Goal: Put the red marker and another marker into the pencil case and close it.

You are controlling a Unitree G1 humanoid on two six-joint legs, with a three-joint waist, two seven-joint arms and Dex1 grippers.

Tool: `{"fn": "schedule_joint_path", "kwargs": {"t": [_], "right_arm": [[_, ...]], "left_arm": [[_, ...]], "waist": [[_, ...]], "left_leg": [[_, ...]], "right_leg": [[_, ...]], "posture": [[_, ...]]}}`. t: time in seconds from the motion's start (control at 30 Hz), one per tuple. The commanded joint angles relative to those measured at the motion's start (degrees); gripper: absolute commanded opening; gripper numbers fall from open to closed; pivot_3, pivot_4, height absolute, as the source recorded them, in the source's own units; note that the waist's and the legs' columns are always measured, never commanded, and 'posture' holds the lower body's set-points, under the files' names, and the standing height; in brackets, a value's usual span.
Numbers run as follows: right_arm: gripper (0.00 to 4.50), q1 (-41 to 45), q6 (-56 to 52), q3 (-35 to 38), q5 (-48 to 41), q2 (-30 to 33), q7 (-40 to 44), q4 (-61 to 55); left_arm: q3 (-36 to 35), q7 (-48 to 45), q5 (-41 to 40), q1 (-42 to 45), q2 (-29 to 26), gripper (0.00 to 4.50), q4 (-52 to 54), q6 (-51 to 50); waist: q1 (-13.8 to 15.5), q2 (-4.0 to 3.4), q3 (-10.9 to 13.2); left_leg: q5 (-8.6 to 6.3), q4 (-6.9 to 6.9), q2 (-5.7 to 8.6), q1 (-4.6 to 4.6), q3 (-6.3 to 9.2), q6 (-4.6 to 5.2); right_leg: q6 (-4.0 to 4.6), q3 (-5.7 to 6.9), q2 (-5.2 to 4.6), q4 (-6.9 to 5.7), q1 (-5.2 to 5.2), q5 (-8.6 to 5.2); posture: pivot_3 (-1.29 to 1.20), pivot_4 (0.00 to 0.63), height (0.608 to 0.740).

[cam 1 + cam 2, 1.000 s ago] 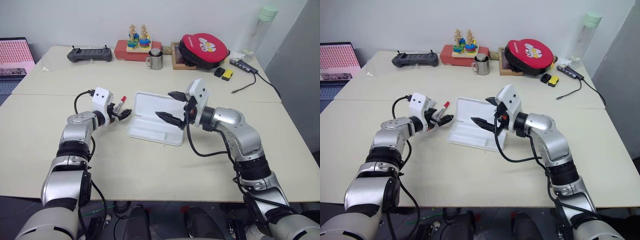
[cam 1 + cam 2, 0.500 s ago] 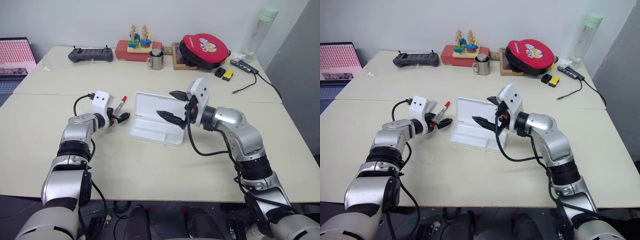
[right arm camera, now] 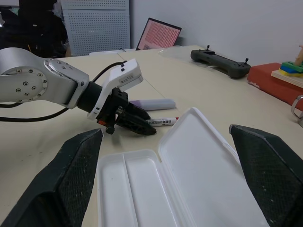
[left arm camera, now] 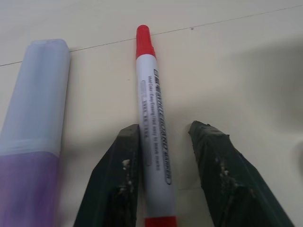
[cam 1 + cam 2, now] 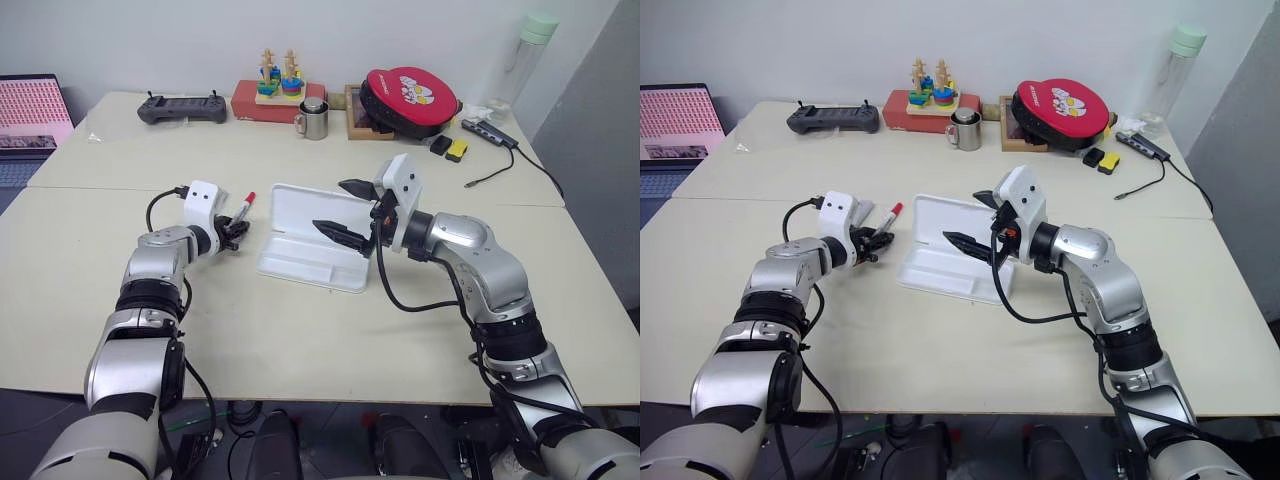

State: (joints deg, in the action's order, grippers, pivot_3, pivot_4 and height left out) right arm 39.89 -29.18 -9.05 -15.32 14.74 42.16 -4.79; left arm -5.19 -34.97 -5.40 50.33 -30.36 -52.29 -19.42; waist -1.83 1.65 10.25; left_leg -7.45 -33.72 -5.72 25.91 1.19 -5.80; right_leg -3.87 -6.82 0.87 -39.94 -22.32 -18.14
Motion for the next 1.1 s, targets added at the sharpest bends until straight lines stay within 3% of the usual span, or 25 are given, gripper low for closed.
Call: {"fn": "schedule_joint_path", "kwargs": {"t": [0.03,0.13,0.3,0.37,0.5,0.67,0.83,0.93,1.1], "right_arm": [[4.5,1.1,0.4,1.7,-1.3,0.7,-0.2,-2.3],[4.5,0.7,0.1,2.3,-1.8,1.3,-0.2,-3.2],[4.5,-0.3,-0.4,3.4,-3.2,2.5,0.0,-4.9],[4.5,-2.1,-2.2,6.0,-5.6,4.7,0.5,-8.4],[4.5,-4.2,-5.1,10.4,-9.7,8.1,0.2,-13.0],[4.5,-7.5,-6.7,14.3,-12.8,11.9,0.1,-16.6],[4.5,-11.3,-7.0,16.2,-13.5,14.6,-0.8,-18.6],[4.5,-13.2,-6.9,16.7,-13.6,15.3,-2.1,-19.9],[4.5,-16.1,-7.1,16.1,-13.7,15.1,-4.2,-22.6]], "left_arm": [[-2.4,1.5,-1.7,1.6,0.4,0.97,-0.4,-0.6],[-4.4,3.5,-2.9,1.8,1.2,0.44,-0.6,-0.7],[-7.0,5.4,-4.9,2.6,2.0,0.42,-0.4,-0.3],[-12.8,3.8,-11.3,4.5,3.2,0.42,3.4,4.6],[-15.6,-8.6,-21.8,5.3,5.7,0.42,18.4,5.5],[-7.1,-28.9,-26.7,2.9,4.8,0.42,30.5,1.3],[5.5,-43.1,-18.6,2.0,1.7,0.42,29.5,6.5],[15.2,-48.0,-6.6,2.6,-1.1,0.42,22.0,19.8],[18.4,-50.7,-0.7,6.6,-1.4,0.42,9.7,30.0]], "waist": [[0.0,0.0,0.0],[0.0,0.0,0.0],[0.0,0.0,0.0],[0.2,0.02,0.0],[0.5,0.21,0.1],[0.2,0.13,0.1],[-0.2,0.11,0.1],[-0.4,0.1,0.1],[-0.7,0.1,0.1]], "left_leg": [[0.0,0.0,0.0,0.0,0.0,0.0],[0.0,0.0,0.0,0.01,0.0,0.0],[0.0,0.0,0.0,0.01,0.01,0.0],[0.0,0.0,0.0,0.01,0.01,0.0],[0.01,-0.01,0.01,0.24,0.11,-0.01],[-0.01,0.06,0.02,0.15,0.1,-0.03],[-0.01,0.01,0.02,0.07,0.11,-0.01],[-0.01,-0.02,0.02,-0.02,0.07,-0.01],[-0.01,-0.03,0.03,0.06,0.05,0.01]], "right_leg": [[0.0,0.0,0.0,0.0,0.0,0.0],[0.0,0.0,0.0,0.01,-0.01,0.0],[0.0,0.0,0.0,0.0,-0.01,0.0],[0.0,0.0,0.0,0.01,-0.01,0.0],[0.09,0.13,-0.02,0.13,-0.02,0.06],[0.24,0.1,-0.03,0.18,0.06,0.14],[0.12,0.07,-0.01,0.15,0.07,0.06],[0.01,-0.02,0.0,0.17,0.09,0.0],[-0.01,-0.1,0.01,0.15,-0.01,-0.01]], "posture": [[0.0,0.15,0.74],[0.0,0.15,0.74],[0.0,0.15,0.74],[0.0,0.15,0.74],[0.0,0.15,0.74],[0.0,0.15,0.74],[0.0,0.15,0.74],[0.0,0.15,0.74],[0.0,0.15,0.74]]}}
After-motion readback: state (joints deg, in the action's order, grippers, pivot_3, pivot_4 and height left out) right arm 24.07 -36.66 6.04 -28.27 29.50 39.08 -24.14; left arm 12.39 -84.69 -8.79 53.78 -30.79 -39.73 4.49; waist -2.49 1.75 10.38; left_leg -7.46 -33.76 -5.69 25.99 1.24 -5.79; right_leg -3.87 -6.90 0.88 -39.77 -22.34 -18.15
